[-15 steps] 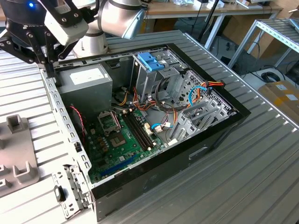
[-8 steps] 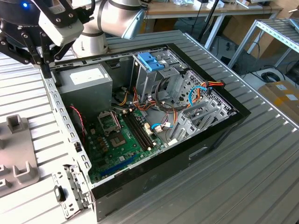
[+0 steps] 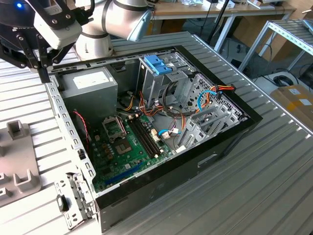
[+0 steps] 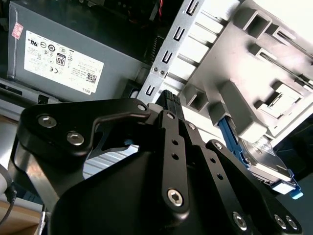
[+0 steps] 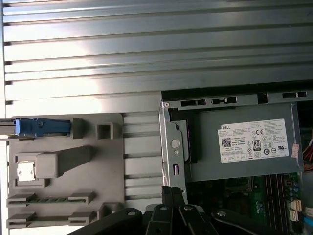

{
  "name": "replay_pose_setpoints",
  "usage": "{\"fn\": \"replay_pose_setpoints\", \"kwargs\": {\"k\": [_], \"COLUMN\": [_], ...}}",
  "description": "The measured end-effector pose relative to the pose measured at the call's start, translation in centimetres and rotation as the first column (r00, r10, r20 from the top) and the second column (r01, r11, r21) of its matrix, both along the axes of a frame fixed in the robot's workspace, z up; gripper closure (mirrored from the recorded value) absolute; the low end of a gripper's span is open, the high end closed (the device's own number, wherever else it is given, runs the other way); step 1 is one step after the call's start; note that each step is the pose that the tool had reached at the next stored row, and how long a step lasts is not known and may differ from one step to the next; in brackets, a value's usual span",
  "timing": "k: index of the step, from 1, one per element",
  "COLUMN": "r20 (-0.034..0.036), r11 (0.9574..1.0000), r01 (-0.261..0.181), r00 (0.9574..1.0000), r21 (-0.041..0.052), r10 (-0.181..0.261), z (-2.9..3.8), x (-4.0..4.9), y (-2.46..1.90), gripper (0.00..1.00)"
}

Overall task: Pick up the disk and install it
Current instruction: 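Reach for the disk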

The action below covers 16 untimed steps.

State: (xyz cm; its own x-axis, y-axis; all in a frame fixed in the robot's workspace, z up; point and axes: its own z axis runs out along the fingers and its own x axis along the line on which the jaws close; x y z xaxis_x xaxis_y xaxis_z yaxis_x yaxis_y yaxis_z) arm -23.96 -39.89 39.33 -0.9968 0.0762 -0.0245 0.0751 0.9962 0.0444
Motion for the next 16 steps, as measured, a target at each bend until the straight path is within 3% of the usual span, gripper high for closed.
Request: {"fn": "replay_pose_setpoints", "kwargs": {"k": [16], "r20": [0.0], "r11": [1.0], "r01": [0.0], "r00": [1.0], "r21": [0.0], "r10": [0.0], "z": [0.0], "x": [-1.48], "y": [0.0], "gripper": [0.9]}}
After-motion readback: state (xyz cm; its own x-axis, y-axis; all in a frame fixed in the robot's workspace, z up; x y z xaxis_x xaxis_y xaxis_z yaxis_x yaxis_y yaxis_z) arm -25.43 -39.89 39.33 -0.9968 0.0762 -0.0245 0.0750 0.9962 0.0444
